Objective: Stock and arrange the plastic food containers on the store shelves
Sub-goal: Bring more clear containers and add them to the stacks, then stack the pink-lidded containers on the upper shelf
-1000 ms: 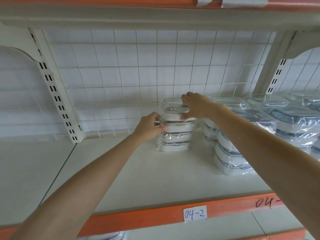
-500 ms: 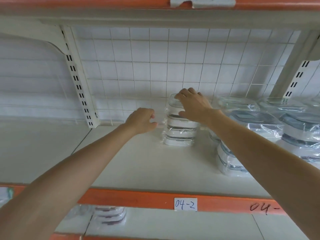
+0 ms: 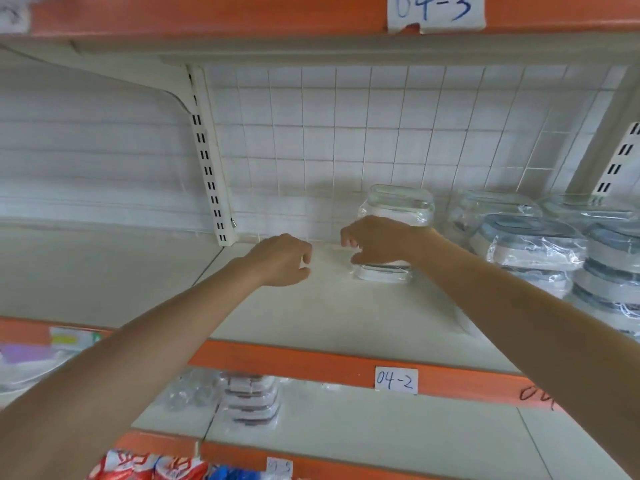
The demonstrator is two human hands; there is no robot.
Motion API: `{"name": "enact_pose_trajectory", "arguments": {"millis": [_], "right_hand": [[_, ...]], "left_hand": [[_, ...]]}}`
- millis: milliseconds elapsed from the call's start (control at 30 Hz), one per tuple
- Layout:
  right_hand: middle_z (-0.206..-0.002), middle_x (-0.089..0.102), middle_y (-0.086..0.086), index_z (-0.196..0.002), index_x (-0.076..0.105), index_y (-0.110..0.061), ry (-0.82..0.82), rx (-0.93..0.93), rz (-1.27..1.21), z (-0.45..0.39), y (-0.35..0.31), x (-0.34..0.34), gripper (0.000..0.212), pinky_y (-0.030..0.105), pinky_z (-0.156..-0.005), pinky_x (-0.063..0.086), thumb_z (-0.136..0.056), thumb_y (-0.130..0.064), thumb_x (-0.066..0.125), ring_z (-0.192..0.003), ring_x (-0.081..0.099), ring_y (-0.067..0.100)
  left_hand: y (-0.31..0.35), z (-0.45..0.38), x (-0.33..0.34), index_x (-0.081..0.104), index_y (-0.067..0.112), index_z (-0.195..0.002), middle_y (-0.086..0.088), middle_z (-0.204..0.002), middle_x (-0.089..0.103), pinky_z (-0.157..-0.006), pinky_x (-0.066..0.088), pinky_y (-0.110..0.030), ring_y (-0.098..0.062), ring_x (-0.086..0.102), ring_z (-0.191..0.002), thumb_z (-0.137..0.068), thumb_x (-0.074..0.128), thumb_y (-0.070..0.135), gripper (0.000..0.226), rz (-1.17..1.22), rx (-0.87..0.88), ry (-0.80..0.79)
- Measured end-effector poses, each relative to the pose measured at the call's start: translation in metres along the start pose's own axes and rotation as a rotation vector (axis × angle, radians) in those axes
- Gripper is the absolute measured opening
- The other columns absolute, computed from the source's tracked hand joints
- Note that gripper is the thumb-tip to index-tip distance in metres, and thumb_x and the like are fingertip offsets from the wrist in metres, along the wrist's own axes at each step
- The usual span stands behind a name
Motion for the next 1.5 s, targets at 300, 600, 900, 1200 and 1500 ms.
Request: {"name": "enact_pose_trajectory", "arguments": {"millis": [300, 600, 900, 1200, 1500], "right_hand": [[-0.12, 0.054, 0.008, -0.129, 0.047, -0.013, -0.021, -0.05, -0.097, 0.003, -0.101, 0.014, 0.041, 0.031, -0.088, 0.041, -0.092, -0.025, 0.057, -0.107, 0.051, 0.022], [-0.123, 0.051, 0.008, -0.129, 0.047, -0.014, -0.1, -0.166, -0.173, 0.023, -0.197, 0.063, 0.039, 0.03, -0.089, 0.039, -0.09, -0.018, 0.054, -0.111, 0.05, 0.024], [-0.133, 0.044, 0.003, -0.137, 0.039, -0.015, -0.302, -0.137, -0.305, 0.042, -0.223, 0.203, 0.048, 0.033, -0.097, 0.04, -0.093, -0.025, 0.055, -0.121, 0.044, 0.021], [-0.136, 0.044, 0.006, -0.138, 0.039, -0.011, -0.276, 0.085, -0.486, 0.039, -0.203, 0.322, 0.057, 0.035, -0.1, 0.038, -0.089, -0.03, 0.062, -0.124, 0.042, 0.022], [-0.131, 0.048, 0.008, -0.136, 0.041, -0.01, -0.145, 0.199, -0.633, 0.003, -0.174, 0.363, 0.059, 0.037, -0.103, 0.037, -0.086, -0.031, 0.065, -0.123, 0.045, 0.023]], "left_hand": [[-0.045, 0.085, 0.003, 0.055, 0.018, -0.108, 0.004, -0.104, 0.053, -0.08, 0.036, -0.029, -0.017, 0.047, -0.104, -0.093, 0.051, 0.037, 0.025, -0.084, 0.038, -0.109], [-0.08, 0.183, 0.065, 0.063, 0.019, -0.088, 0.004, -0.097, 0.065, -0.081, 0.045, -0.03, -0.017, 0.06, -0.094, -0.089, 0.058, 0.031, 0.014, 0.072, -0.008, -0.198], [-0.076, 0.227, 0.175, 0.053, 0.01, -0.125, -0.006, -0.123, 0.053, -0.091, 0.045, -0.037, -0.022, 0.052, -0.112, -0.09, 0.056, 0.028, 0.039, 0.226, -0.128, -0.211], [-0.065, 0.208, 0.276, 0.048, 0.01, -0.129, -0.008, -0.127, 0.05, -0.093, 0.041, -0.036, -0.024, 0.049, -0.116, -0.09, 0.054, 0.025, 0.043, 0.251, -0.219, -0.261], [-0.082, 0.164, 0.3, 0.057, 0.006, -0.109, -0.012, -0.109, 0.052, -0.083, 0.043, -0.037, -0.025, 0.053, -0.099, -0.085, 0.06, 0.019, 0.027, 0.319, -0.332, 0.065]]}}
Point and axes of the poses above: each hand's wrist, its own z-axis away from the middle knuckle, its own x-axis out of the palm, y = z × x, the point moved 1 cm from there along -z, towards the middle knuckle
